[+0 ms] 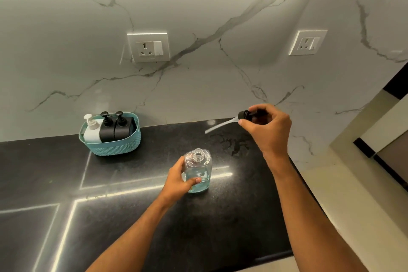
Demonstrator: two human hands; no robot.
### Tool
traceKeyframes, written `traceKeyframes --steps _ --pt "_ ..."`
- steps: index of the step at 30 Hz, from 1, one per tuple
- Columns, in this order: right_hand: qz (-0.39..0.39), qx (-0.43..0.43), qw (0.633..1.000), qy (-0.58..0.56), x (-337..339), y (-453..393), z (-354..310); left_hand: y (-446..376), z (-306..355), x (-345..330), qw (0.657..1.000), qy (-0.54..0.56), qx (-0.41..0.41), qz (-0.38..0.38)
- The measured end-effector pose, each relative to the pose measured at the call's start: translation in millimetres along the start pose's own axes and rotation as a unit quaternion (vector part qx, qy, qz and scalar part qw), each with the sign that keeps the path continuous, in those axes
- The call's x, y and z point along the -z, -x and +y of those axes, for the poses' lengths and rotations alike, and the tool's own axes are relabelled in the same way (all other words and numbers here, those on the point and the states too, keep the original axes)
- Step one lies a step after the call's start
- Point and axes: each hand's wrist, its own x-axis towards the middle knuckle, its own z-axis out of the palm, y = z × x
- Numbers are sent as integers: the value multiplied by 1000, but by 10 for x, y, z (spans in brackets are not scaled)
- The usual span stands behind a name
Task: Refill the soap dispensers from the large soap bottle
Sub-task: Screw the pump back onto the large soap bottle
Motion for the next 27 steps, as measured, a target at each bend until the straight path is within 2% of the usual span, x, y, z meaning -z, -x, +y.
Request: traceKeyframes --steps 5,9,27 --pt "-27 24 997 -62 72 -97 -475 11 12 3 1000 4 -8 4" --pt "-61 55 995 -51 56 -79 -694 9 17 -3 1000 3 -5 5" --pt "-157 64 985 -21 38 -9 -1003 -8 -7 2 1000 11 -5 -2"
